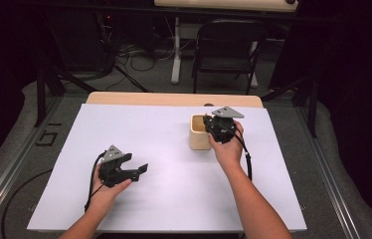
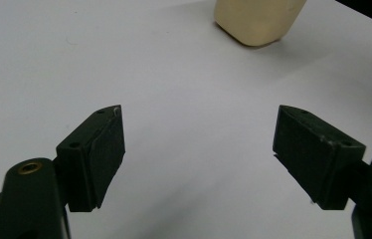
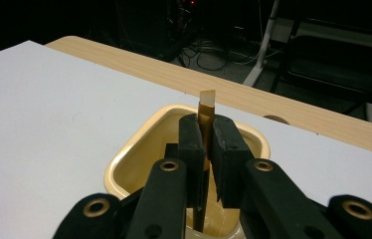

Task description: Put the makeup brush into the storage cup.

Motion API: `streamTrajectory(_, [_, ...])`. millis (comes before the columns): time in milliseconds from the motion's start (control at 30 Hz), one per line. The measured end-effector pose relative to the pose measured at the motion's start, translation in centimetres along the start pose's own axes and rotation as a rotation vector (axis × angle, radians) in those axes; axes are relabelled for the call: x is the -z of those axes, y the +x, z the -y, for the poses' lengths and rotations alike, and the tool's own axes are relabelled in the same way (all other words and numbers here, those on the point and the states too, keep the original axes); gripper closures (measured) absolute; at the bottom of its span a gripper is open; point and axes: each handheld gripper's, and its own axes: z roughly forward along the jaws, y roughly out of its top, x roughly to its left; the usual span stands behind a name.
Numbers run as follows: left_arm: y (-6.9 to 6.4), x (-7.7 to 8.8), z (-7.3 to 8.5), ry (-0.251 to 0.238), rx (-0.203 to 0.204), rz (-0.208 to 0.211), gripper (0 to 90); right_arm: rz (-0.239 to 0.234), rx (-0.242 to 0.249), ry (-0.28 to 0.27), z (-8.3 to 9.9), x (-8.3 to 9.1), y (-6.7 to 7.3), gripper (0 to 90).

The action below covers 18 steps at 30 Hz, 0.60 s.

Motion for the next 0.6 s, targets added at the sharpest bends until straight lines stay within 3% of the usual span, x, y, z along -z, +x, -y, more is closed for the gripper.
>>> streamTrajectory(67, [-0.01, 0.01, 0.00, -0.001, 0.004, 0.000, 21.0, -0.002, 0.000, -0.001, 0.06, 0.01, -0.05, 82.4])
streamTrajectory(300, [-0.02, 0.02, 0.00, -0.001, 0.004, 0.000, 21.0, -0.007, -0.013, -0.025, -0.19, 0.48, 0.00, 57.5])
streamTrajectory(600, [-0.01, -0.01, 0.00, 0.003, 0.000, 0.002, 21.0, 0.001, -0.006, -0.029, -0.25, 0.70, -0.22, 41.3])
